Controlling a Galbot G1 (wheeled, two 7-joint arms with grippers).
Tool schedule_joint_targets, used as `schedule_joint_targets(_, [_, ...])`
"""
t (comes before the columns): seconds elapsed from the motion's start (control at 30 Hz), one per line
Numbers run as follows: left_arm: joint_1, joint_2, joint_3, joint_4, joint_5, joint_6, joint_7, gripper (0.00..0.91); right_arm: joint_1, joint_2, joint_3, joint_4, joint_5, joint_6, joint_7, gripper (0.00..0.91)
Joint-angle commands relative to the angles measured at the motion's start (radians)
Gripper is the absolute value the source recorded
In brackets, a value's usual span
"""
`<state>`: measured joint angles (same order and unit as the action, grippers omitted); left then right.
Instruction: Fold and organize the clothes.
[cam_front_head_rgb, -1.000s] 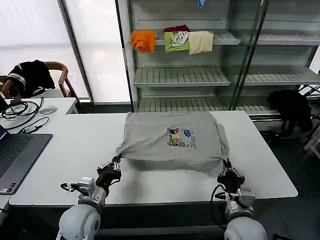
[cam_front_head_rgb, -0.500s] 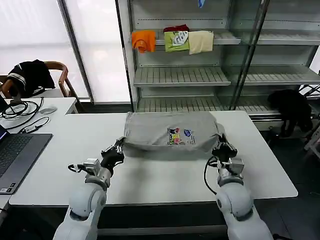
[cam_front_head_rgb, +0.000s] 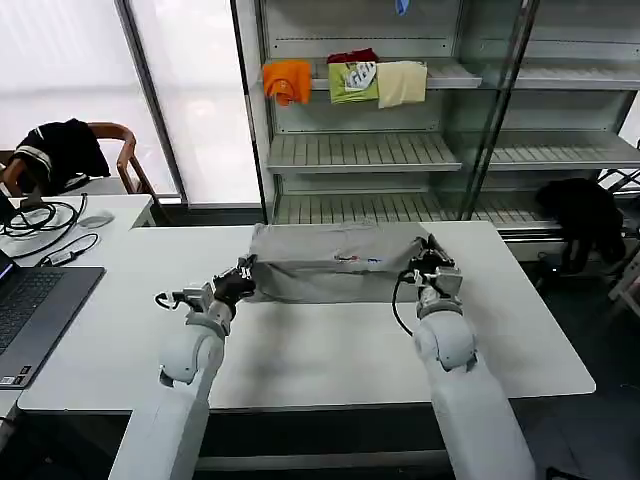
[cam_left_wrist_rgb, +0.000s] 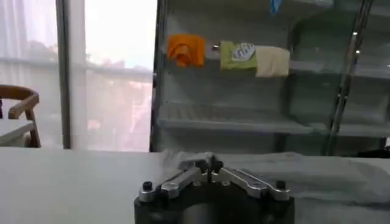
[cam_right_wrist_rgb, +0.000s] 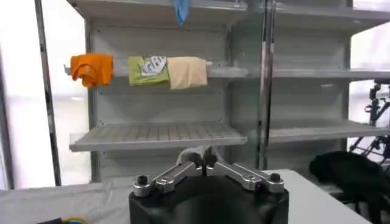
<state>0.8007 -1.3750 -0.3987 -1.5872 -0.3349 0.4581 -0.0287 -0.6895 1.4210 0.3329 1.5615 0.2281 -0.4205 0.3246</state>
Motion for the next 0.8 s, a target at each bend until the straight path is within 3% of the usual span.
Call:
schedule_joint_targets(0.03, [-0.069,0.005,0.013,0.095,-0.008,0.031,-0.012,0.01,0.079,0.015,-0.001,-0.104,-0.002,-0.021,-0.002,0.0])
schedule_joint_targets(0.8, [-0.044,0.043,0.062,0.08,0.032,0.051,0.014,0.01,0.025,0.0,0.012,-0.085,-0.002,-0.057,-0.007,0.0])
